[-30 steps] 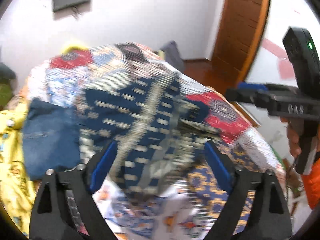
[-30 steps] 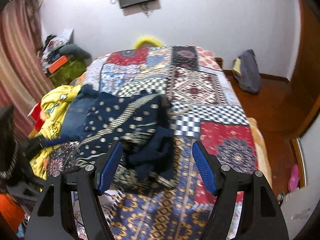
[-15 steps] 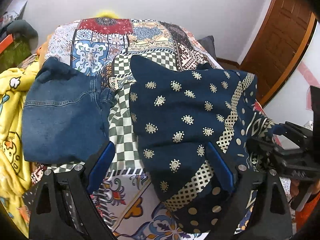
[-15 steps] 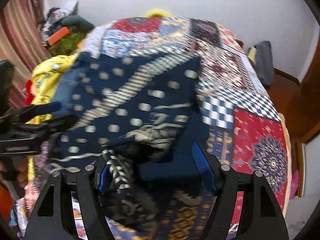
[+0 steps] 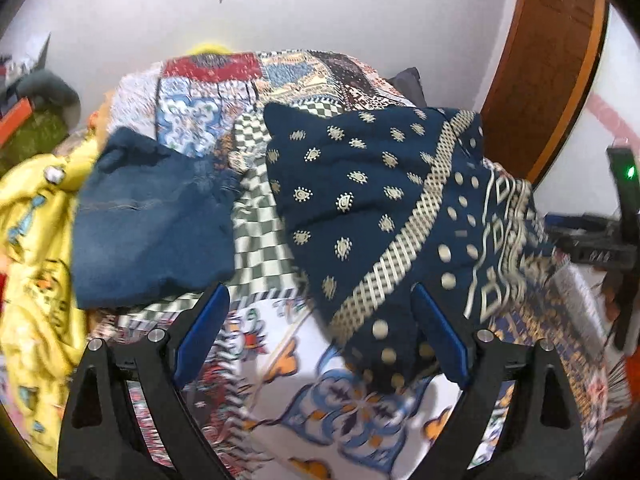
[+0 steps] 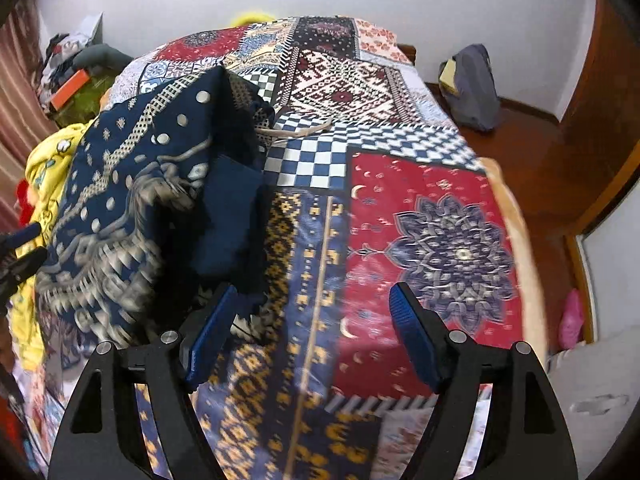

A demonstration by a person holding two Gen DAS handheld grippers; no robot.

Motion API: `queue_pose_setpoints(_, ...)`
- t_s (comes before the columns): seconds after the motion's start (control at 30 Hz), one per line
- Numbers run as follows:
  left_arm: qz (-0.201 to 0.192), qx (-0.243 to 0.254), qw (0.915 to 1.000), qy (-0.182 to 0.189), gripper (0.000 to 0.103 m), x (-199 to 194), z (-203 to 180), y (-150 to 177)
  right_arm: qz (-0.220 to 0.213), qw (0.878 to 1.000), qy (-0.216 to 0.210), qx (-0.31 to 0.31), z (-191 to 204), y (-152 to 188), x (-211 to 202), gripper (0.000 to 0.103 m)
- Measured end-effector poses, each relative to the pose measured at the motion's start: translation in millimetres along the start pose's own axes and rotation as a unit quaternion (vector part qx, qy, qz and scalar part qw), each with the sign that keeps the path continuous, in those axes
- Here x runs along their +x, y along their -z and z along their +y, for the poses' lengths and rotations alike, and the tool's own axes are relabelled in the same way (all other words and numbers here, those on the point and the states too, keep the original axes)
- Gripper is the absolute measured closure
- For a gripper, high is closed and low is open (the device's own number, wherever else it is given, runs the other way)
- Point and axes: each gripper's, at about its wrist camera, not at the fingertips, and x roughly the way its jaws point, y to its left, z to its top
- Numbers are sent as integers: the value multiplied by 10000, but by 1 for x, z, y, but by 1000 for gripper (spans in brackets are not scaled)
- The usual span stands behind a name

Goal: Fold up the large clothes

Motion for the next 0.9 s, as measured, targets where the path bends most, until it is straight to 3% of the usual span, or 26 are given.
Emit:
queue_pose_setpoints(0.17,-195,-15,9992,-357,10,-15,13,-5,-429,9983,-376,117,-4,-12,-37,27)
queue_pose_setpoints(0.3,-310,-151,9985,-420,10,-18,24,-20,-646,9948,-783,96,10,-32,-49,27)
queue_pose_setpoints(0.4,-277,-401,9987,-133,10,-12,32,-33,-591,9922,-1092,100,22,-47,-37,25)
queue_pose_setpoints(0.5,-41,-809,9959,404,10,7,39,-43,-359,9899,-1368,131,30,-56,-12,25)
queue_pose_setpoints(0.63,539,-1420,9803,1260,10,50,49,-45,261,9855,-1629,395,29,-63,41,25)
queue_pose_setpoints(0.73,822,-1910,9649,1605,10,79,57,-40,563,9811,-1800,437,26,-63,64,25)
queue_pose_setpoints(0.8,888,-2289,9496,1948,10,95,62,-36,607,9805,-1830,370,24,-65,72,20)
queue_pose_setpoints(0.9,921,-2534,9383,2165,7,107,65,-35,748,9729,-2143,438,19,-68,84,20)
